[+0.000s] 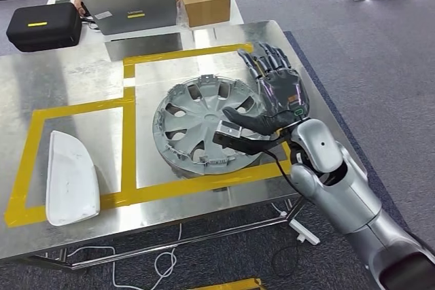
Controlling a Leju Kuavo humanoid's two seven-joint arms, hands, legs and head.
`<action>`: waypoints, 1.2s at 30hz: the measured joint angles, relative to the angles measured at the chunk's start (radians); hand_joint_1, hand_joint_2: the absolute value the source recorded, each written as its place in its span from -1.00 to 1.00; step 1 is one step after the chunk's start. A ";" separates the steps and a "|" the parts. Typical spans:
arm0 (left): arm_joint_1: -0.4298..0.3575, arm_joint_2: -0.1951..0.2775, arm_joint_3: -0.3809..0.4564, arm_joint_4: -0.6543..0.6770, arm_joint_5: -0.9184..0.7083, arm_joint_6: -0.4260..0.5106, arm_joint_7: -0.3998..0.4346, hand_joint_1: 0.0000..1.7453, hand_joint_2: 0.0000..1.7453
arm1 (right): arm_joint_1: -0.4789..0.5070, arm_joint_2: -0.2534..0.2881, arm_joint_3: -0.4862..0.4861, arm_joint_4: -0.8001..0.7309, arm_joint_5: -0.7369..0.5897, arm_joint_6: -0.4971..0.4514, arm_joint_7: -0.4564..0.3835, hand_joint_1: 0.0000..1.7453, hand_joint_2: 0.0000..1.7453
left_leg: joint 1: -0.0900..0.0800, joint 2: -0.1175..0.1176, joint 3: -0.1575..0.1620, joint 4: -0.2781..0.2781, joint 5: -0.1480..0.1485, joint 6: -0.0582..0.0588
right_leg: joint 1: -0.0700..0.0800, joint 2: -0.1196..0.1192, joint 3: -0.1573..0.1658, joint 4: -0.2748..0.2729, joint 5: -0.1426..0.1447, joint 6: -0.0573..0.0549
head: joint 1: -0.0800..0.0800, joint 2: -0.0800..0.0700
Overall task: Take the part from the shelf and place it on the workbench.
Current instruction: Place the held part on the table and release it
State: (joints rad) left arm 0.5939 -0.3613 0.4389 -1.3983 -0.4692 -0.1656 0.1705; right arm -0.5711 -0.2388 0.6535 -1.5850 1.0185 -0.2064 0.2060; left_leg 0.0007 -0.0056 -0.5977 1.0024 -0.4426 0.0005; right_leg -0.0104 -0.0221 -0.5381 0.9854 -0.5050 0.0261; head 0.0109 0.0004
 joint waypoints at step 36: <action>0.000 -0.002 0.000 0.008 -0.036 -0.011 0.039 -1.00 -1.00 | 0.005 -0.003 0.029 0.010 -0.011 0.005 0.004 -1.00 -1.00 | 0.003 -0.004 -0.014 -0.011 0.028 0.029 | -0.013 0.020 0.008 0.078 -0.052 0.035 | 0.006 0.000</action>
State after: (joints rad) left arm 0.5937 -0.3634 0.4387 -1.3907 -0.5056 -0.1764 0.2094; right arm -0.5665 -0.2419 0.6826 -1.5748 1.0079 -0.2013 0.2103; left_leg 0.0035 -0.0094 -0.6112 0.9914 -0.4147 0.0295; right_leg -0.0230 -0.0017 -0.5299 1.0639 -0.5571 0.0611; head 0.0172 0.0004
